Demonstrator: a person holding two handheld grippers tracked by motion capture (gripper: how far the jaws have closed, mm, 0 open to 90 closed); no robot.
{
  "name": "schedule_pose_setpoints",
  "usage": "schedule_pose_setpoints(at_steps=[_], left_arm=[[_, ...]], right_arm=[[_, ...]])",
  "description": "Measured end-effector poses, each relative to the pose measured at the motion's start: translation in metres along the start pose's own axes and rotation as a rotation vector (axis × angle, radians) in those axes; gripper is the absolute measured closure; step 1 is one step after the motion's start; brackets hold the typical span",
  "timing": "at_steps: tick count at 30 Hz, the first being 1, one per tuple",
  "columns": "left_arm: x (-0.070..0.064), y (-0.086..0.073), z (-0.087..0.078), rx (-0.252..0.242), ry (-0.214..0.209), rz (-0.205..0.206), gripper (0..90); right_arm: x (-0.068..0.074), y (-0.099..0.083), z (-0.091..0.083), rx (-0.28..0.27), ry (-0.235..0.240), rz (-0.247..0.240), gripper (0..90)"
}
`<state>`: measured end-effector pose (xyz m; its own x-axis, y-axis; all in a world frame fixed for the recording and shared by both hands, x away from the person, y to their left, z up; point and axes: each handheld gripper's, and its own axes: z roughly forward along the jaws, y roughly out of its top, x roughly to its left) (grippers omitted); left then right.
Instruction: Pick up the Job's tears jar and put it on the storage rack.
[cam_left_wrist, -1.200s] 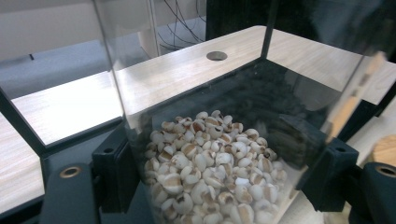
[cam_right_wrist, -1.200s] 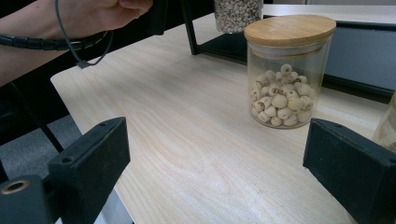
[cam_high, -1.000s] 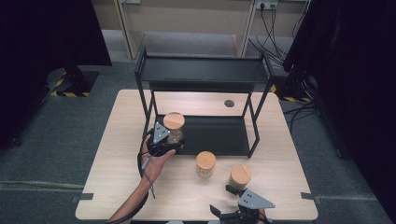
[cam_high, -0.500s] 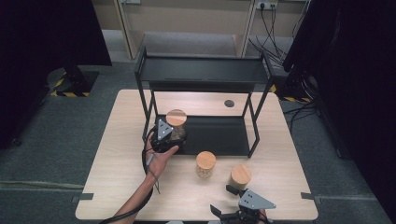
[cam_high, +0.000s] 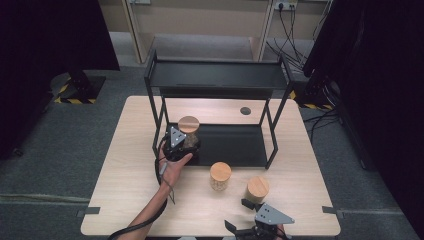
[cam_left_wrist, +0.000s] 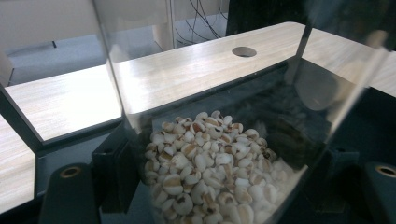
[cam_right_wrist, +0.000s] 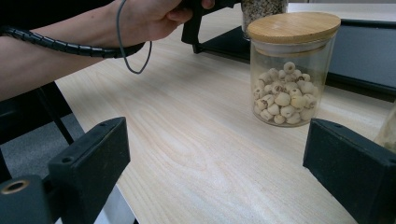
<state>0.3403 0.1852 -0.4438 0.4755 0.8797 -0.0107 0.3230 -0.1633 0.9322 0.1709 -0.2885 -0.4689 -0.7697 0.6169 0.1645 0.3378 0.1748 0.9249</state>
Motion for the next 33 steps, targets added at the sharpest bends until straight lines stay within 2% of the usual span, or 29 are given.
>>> schedule_pose_setpoints(at_steps=[14,28,31,33], left_arm=[[0.001,-0.008,0.009,0.014,0.021,-0.026,25.4],[0.0,-0.01,0.008,0.011,0.034,-0.039,24.8],[-0.006,-0.006,0.006,0.029,0.055,-0.062,13.8],[-0.01,-0.004,0.004,0.037,0.069,-0.06,8.5]], right_arm=[[0.0,0.0,0.0,0.0,0.0,0.0,7.3],[0.0,0.0,0.0,0.001,0.003,-0.002,7.3],[0.0,0.0,0.0,-0.002,0.003,-0.002,7.3],[0.0,0.0,0.0,-0.003,0.004,-0.002,7.3]])
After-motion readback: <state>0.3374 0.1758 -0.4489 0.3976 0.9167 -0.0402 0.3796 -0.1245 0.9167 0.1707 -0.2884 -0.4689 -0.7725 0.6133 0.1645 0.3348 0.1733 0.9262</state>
